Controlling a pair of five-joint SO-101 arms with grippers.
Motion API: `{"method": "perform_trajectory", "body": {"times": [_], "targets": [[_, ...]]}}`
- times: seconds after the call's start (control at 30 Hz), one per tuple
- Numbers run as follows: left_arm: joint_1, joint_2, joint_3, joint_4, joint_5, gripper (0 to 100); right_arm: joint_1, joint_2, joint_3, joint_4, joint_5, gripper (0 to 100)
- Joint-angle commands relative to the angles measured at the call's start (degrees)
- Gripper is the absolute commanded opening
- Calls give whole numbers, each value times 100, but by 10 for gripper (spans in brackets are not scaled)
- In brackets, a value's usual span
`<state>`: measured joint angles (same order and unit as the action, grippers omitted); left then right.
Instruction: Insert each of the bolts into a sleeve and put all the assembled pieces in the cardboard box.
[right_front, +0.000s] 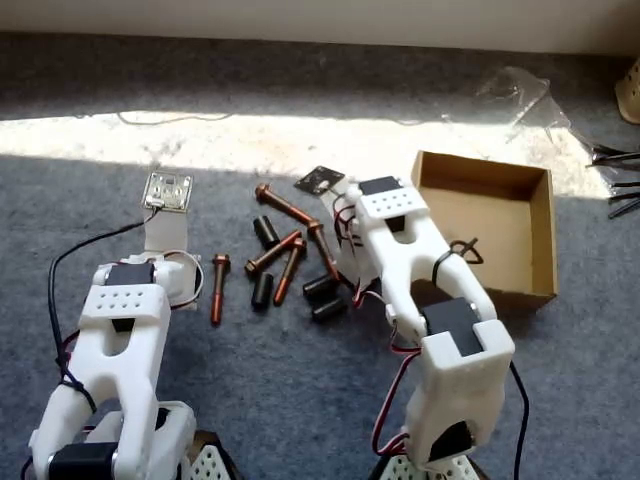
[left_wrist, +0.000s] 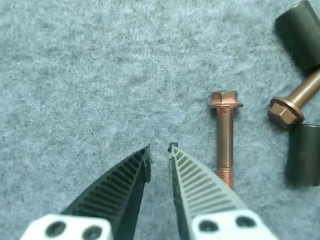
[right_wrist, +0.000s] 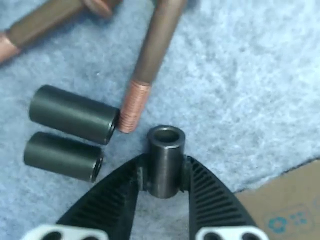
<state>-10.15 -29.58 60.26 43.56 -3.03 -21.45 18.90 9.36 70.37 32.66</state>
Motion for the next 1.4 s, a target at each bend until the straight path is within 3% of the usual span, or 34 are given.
{"method": "perform_trajectory", "body": {"times": [0.0, 0.13, 0.23, 0.4, 0.73, 1.13, 1.27, 1.37], "targets": [[-84, -4, -48, -88, 9, 71, -66, -295, -31, -84, 70, 100], [-84, -4, -48, -88, 9, 71, -40, -295, -13, -374, 79, 84], [-84, -4, -48, -88, 9, 71, 4, -391, -31, -330, 53, 0], [-84, -4, -48, -88, 9, 71, 101, -954, -13, -233, 53, 3], [-75, -4, -48, -88, 9, 71, 171, -2976, 418, 295, 53, 3], [-40, -4, -154, -70, -123, 70, 154, -5851, 2378, 277, 44, 3], [233, 31, -620, 466, -316, 70, 154, -6651, 3090, 259, -26, 3], [488, 40, -954, 958, -325, 70, 154, -7196, 3609, -66, -510, 3]]}}
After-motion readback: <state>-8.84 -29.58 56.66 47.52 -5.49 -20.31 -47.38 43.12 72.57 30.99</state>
